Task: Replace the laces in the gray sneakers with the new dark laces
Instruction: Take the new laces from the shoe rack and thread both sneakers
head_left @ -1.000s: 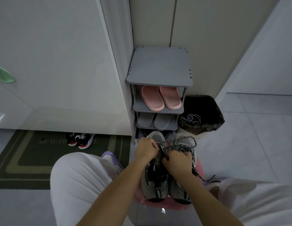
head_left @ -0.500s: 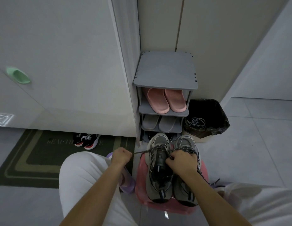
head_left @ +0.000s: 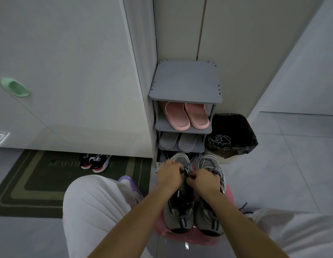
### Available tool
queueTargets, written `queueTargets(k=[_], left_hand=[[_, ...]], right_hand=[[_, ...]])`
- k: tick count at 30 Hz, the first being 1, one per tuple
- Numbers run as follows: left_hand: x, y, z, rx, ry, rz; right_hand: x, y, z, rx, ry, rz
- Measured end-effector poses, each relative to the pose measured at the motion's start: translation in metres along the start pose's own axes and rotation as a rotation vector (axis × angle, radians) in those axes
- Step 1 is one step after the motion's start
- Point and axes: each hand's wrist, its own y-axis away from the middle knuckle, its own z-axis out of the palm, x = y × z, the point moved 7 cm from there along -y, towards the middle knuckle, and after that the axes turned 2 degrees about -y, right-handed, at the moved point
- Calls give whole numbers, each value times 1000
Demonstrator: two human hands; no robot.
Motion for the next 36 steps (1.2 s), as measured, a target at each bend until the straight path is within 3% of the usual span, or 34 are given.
queueTargets(k=[15,21,26,31,34,36], left_hand=[[8,-12,-2,21,-159,12],[-12,-7,-19,107,13,-48],[-69,10,-24,168,309,-266],[-116,30,2,47,347,-506],[-107,27,8,-60,315,-478],[-84,20,-2,15,301,-381]], right_hand=[[3,-4,4,14,13,21],[7,-6,5,22,-4,44],[5,-3,3,45,-23,14],[9,-2,3,28,-56,21],[9,-4,4,31,-49,26],[8,-3,4,37,-46,23]])
